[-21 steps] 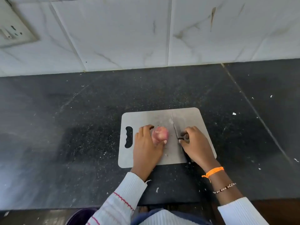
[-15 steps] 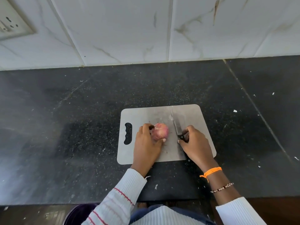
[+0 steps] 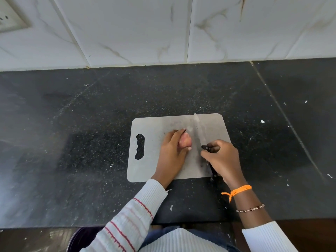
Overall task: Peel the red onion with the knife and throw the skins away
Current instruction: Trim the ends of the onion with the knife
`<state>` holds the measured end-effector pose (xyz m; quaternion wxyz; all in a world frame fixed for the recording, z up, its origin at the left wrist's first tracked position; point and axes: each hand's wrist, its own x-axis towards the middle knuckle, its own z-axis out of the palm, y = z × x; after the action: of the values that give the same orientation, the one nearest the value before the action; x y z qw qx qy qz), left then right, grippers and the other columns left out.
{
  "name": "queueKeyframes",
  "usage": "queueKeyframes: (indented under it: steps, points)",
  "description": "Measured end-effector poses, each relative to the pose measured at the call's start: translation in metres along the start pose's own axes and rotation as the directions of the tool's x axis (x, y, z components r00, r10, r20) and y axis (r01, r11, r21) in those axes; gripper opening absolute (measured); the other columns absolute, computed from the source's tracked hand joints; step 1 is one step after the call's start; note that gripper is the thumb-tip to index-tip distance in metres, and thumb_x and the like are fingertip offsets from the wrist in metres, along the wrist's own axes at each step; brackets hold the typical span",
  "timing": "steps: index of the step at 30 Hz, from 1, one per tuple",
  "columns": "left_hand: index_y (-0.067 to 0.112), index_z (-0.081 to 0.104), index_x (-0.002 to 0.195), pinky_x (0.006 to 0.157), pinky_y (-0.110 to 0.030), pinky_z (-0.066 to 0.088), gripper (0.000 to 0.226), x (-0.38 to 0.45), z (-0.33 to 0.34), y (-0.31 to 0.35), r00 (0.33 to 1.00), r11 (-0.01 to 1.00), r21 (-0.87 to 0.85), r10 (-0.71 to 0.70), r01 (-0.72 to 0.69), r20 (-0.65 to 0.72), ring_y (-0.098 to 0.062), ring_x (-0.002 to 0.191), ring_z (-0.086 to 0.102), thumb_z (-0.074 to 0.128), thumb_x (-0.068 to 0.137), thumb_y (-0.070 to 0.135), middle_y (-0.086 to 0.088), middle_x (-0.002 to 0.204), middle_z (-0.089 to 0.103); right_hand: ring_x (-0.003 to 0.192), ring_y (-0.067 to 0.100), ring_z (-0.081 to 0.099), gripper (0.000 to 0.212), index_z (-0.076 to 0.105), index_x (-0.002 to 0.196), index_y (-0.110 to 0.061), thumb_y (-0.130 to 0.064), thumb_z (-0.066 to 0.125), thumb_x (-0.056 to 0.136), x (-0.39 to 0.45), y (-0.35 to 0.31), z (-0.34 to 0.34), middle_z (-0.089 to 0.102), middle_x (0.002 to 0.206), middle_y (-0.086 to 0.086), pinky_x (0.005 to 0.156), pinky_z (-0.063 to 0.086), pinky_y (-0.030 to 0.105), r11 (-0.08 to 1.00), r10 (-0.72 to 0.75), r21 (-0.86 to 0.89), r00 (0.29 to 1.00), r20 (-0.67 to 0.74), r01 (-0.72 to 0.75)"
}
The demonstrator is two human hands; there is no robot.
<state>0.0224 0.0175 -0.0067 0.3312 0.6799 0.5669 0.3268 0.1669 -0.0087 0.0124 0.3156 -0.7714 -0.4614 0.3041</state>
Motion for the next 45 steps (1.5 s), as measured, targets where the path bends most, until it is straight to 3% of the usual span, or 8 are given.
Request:
queueKeyframes:
  steps: [4, 7, 12, 17, 23, 34, 39, 45]
  points:
    - [0.015, 0.038, 0.133, 0.088, -0.017, 0.032, 0.067, 0.0, -0.003, 0.006, 0.999, 0.998, 0.047, -0.043, 0.043, -0.004, -0.021, 0.113, 0.047, 0.07, 0.074, 0.008, -0.006, 0.125, 0.053, 0.076, 0.009, 0.063, 0.019, 0.059, 0.099, -0.016, -0.017, 0.066, 0.081, -0.004, -0.002, -0.004, 0.067, 0.079, -0.004, 0.069, 0.052, 0.028, 0.988, 0.022, 0.149, 0.995, 0.096, -0.036]
    - [0.015, 0.046, 0.122, 0.076, -0.016, 0.029, 0.057, 0.001, -0.009, 0.009, 0.999, 0.992, 0.121, -0.019, 0.024, -0.041, -0.02, 0.103, 0.048, 0.073, 0.072, 0.016, -0.004, 0.111, 0.058, 0.07, 0.008, 0.065, 0.017, 0.055, 0.101, -0.018, -0.015, 0.062, 0.086, -0.011, -0.005, -0.007, 0.069, 0.079, -0.001, 0.062, 0.05, 0.017, 0.981, -0.044, 0.192, 0.988, 0.146, 0.015]
    - [0.016, 0.055, 0.12, 0.085, -0.018, 0.033, 0.057, 0.001, -0.01, 0.004, 0.999, 0.989, 0.147, 0.003, 0.004, -0.049, -0.02, 0.106, 0.051, 0.079, 0.068, 0.022, -0.001, 0.116, 0.062, 0.05, 0.005, 0.058, 0.015, 0.055, 0.102, -0.017, -0.01, 0.059, 0.089, -0.022, -0.006, -0.008, 0.066, 0.073, 0.003, 0.05, 0.047, 0.017, 0.957, -0.075, 0.29, 0.974, 0.213, 0.01]
    - [0.016, 0.057, 0.125, 0.097, -0.023, 0.041, 0.043, -0.002, -0.009, 0.001, 0.996, 1.0, 0.012, -0.001, 0.002, -0.087, -0.017, 0.111, 0.056, 0.066, 0.083, 0.017, -0.001, 0.123, 0.061, 0.066, 0.004, 0.059, 0.027, 0.05, 0.119, -0.026, -0.016, 0.052, 0.093, -0.027, 0.001, -0.009, 0.067, 0.083, -0.005, 0.062, 0.045, 0.02, 0.976, -0.146, 0.192, 0.965, 0.216, 0.105]
    - [0.018, 0.056, 0.126, 0.092, -0.016, 0.041, 0.043, -0.003, -0.01, 0.006, 0.994, 0.995, -0.059, -0.079, 0.074, -0.082, -0.01, 0.107, 0.057, 0.063, 0.085, 0.012, 0.0, 0.123, 0.061, 0.089, 0.0, 0.058, 0.042, 0.046, 0.13, -0.028, -0.01, 0.052, 0.092, -0.044, -0.002, -0.015, 0.061, 0.101, -0.01, 0.074, 0.042, 0.002, 0.944, -0.33, 0.034, 0.935, 0.128, 0.329]
    - [0.019, 0.054, 0.128, 0.077, 0.005, 0.032, 0.054, -0.002, -0.009, 0.009, 0.988, 0.988, -0.088, -0.136, 0.129, -0.078, -0.001, 0.097, 0.053, 0.073, 0.077, 0.017, 0.003, 0.12, 0.062, 0.107, -0.005, 0.046, 0.042, 0.05, 0.132, -0.018, -0.008, 0.053, 0.091, -0.055, -0.001, -0.011, 0.06, 0.125, -0.003, 0.082, 0.024, -0.012, 0.912, -0.388, -0.083, 0.912, 0.135, 0.401]
    - [0.017, 0.054, 0.128, 0.076, 0.006, 0.034, 0.053, -0.002, -0.01, 0.01, 0.986, 0.985, -0.105, -0.147, 0.138, -0.084, -0.002, 0.095, 0.052, 0.072, 0.078, 0.013, 0.001, 0.119, 0.062, 0.108, 0.002, 0.055, 0.043, 0.049, 0.134, -0.017, -0.008, 0.052, 0.092, -0.06, -0.003, -0.012, 0.063, 0.121, -0.001, 0.083, 0.027, -0.007, 0.897, -0.4, -0.144, 0.907, 0.134, 0.417]
    - [0.011, 0.054, 0.128, 0.085, 0.0, 0.038, 0.052, -0.002, -0.011, 0.009, 0.995, 0.996, -0.055, -0.069, 0.066, -0.069, -0.006, 0.095, 0.055, 0.069, 0.079, 0.007, 0.007, 0.113, 0.058, 0.105, 0.019, 0.062, 0.045, 0.046, 0.136, -0.014, -0.006, 0.052, 0.092, -0.064, -0.013, -0.009, 0.063, 0.116, 0.006, 0.092, 0.049, 0.029, 0.885, -0.403, -0.187, 0.903, 0.149, 0.426]
